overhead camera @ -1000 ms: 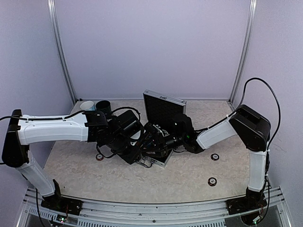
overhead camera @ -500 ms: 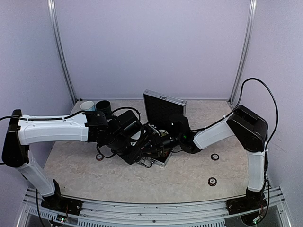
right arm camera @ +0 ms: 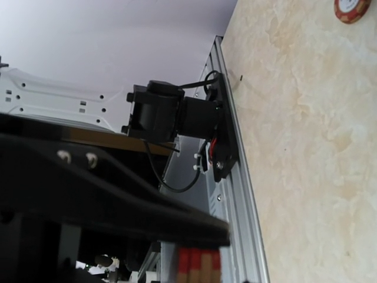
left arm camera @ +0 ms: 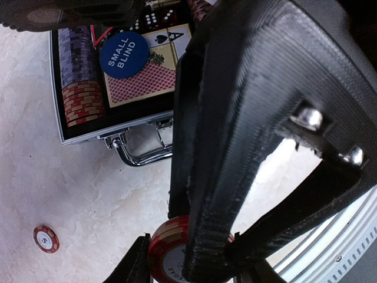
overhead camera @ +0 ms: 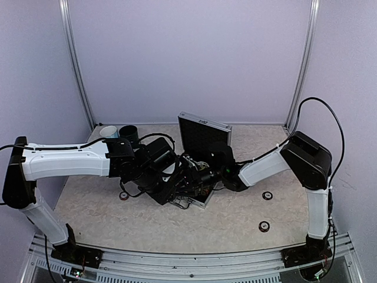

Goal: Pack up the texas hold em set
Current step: Pass from the left arm to the right

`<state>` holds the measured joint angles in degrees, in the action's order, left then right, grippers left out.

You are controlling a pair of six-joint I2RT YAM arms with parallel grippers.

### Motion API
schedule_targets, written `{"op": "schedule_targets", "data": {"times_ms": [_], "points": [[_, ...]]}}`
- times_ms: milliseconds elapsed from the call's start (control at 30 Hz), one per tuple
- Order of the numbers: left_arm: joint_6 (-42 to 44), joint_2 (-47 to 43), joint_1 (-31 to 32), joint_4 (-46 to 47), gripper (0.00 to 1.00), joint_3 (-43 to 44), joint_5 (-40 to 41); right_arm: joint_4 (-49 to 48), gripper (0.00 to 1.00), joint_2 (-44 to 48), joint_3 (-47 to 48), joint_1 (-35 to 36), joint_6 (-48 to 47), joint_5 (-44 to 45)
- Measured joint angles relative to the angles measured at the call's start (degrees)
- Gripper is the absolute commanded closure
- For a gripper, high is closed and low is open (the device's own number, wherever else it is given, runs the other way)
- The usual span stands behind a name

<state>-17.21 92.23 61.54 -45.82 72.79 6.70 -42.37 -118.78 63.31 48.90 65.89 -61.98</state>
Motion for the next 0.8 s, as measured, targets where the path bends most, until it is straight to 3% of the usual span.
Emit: {"op": "schedule_targets", "data": {"times_ms": [400,800], "points": [[0.15,0.00,0.00,0.02,0.64,0.00,0.20,-0.44,0.71,-0.85,0.55,0.13,0.61,-0.17],[0.20,0.00,0.02,-0.02,0.64,-0.13,0.83,-2.01,0.88,-1.16,0.55,0.22,2.64,-0.09]]}}
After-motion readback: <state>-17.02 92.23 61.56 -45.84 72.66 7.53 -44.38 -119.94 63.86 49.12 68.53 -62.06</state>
